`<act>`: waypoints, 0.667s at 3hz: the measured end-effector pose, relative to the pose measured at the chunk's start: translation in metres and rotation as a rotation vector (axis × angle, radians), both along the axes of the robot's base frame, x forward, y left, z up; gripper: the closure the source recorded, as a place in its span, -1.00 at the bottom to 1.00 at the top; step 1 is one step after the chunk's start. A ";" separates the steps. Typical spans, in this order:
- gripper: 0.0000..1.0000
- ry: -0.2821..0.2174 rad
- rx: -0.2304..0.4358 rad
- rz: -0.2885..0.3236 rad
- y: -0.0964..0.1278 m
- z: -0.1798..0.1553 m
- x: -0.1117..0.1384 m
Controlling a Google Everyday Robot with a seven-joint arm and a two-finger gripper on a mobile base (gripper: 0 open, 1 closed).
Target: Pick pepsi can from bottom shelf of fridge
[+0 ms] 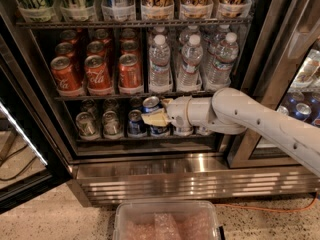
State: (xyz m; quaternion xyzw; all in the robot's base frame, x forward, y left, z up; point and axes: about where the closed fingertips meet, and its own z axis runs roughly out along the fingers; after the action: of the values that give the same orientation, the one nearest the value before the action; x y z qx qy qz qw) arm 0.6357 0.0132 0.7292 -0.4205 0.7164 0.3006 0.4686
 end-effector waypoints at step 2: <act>1.00 0.088 0.060 -0.036 -0.049 0.034 -0.023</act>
Offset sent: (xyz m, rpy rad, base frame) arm -0.0292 -0.0774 0.0499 0.1078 0.1163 -0.0577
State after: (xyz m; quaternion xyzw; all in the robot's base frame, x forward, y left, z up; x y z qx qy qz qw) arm 0.6128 -0.0357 0.7636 -0.3797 0.7344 0.3315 0.4545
